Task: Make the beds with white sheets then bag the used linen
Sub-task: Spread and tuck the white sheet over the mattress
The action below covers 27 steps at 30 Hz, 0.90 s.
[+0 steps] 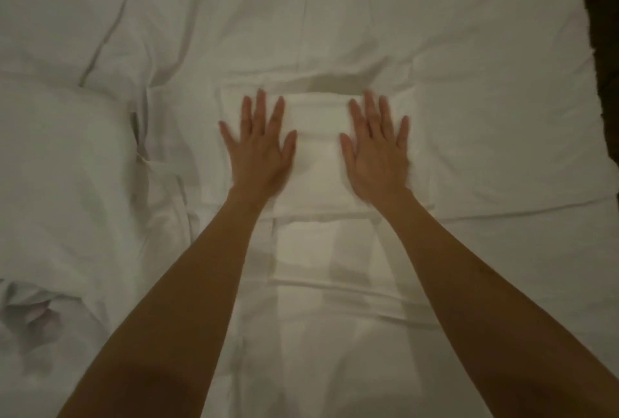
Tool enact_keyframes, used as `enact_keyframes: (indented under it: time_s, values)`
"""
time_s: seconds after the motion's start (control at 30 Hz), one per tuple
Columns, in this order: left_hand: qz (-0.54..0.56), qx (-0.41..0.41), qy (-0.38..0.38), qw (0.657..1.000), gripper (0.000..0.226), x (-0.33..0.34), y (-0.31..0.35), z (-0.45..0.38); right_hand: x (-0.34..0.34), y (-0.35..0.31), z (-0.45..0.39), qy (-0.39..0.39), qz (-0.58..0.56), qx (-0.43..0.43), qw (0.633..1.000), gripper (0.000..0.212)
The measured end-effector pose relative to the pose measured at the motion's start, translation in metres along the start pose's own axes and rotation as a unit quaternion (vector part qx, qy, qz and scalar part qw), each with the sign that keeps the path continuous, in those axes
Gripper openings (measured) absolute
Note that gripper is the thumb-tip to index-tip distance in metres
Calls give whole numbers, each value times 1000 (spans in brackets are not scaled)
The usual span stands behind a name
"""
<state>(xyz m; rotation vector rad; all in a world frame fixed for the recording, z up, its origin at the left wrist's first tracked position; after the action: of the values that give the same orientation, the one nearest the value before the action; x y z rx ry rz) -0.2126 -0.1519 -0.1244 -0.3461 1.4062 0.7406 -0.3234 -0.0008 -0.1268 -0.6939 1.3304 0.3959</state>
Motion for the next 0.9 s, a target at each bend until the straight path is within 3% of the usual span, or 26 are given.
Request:
enact_keyframes:
  time_s: [0.1, 0.17, 0.3, 0.37, 0.47, 0.53, 0.6, 0.7, 0.8, 0.9]
  values:
    - [57, -117, -12, 991, 66, -11, -44, -3, -6, 28, -3, -14, -5, 61, 998, 62]
    - [163, -173, -7, 971, 71, -22, -60, -1, -20, 48, -9, 1, -89, 126, 988, 63]
    - [384, -210, 119, 891, 57, -52, -63, 9, -46, 95, -19, 85, -309, 306, 897, 49]
    - [411, -218, 166, 870, 47, -67, -62, 3, -52, 96, -31, 90, -348, 309, 880, 28]
    - [399, -187, 210, 873, 30, -85, -60, -12, -76, 102, -36, 151, -324, 285, 889, 40]
    - [393, -214, 187, 874, 31, -77, -64, -16, -71, 109, -29, 150, -331, 294, 884, 35]
    - [348, -275, 128, 887, 44, -59, -75, -7, -51, 109, -20, 74, -303, 310, 898, 34]
    - [292, -341, 9, 894, 58, -32, -85, 19, -32, 115, -5, -22, -286, 358, 889, 61]
    - [269, -351, -91, 892, 72, -15, -81, 47, -14, 114, 23, -117, -308, 387, 861, 80]
    - [268, -326, -85, 903, 71, -12, -71, 55, -19, 103, 43, -71, -352, 356, 863, 54]
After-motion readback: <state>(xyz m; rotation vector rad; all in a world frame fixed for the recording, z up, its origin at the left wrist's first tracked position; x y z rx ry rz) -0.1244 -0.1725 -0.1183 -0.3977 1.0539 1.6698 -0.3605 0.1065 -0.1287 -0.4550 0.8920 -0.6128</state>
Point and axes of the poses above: each hand's wrist, its own z-axis away from the middle knuckle, its own x-axis out of the palm, y = z × x, the point moved 10 cm from there along -z, towards the middle knuckle, and after that the axes turned 2 degrees about y, right-handed, at the moved point
